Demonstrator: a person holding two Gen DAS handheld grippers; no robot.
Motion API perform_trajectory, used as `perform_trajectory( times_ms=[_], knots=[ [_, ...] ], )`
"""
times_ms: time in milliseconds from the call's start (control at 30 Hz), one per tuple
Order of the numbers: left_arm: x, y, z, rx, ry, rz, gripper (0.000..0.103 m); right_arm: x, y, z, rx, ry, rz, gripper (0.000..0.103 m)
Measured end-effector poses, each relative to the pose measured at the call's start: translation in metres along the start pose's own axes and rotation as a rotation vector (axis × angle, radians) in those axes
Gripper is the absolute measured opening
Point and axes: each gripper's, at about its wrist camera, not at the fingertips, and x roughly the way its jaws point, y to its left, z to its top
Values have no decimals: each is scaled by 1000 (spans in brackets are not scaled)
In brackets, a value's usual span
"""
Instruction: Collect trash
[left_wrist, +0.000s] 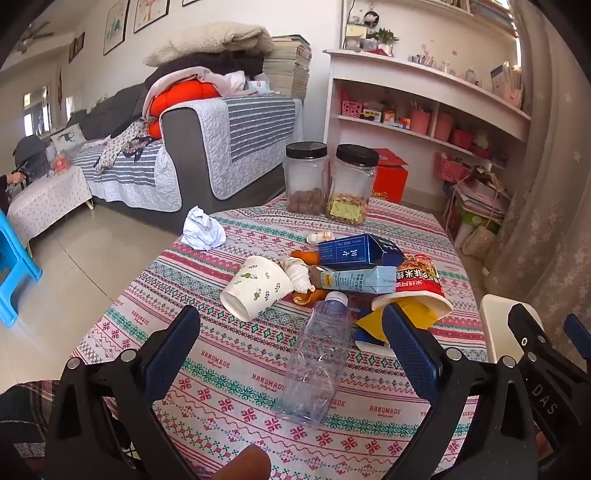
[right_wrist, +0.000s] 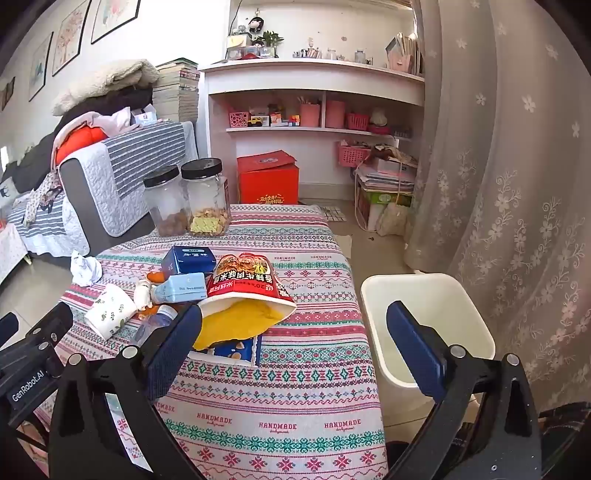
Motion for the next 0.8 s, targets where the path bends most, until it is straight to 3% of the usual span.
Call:
perform_trajectory(
  times_ms=[800],
  knots=[
    [1,4,0,-4,5,-1,96,1,2,-2,1,2,4,96]
  ],
)
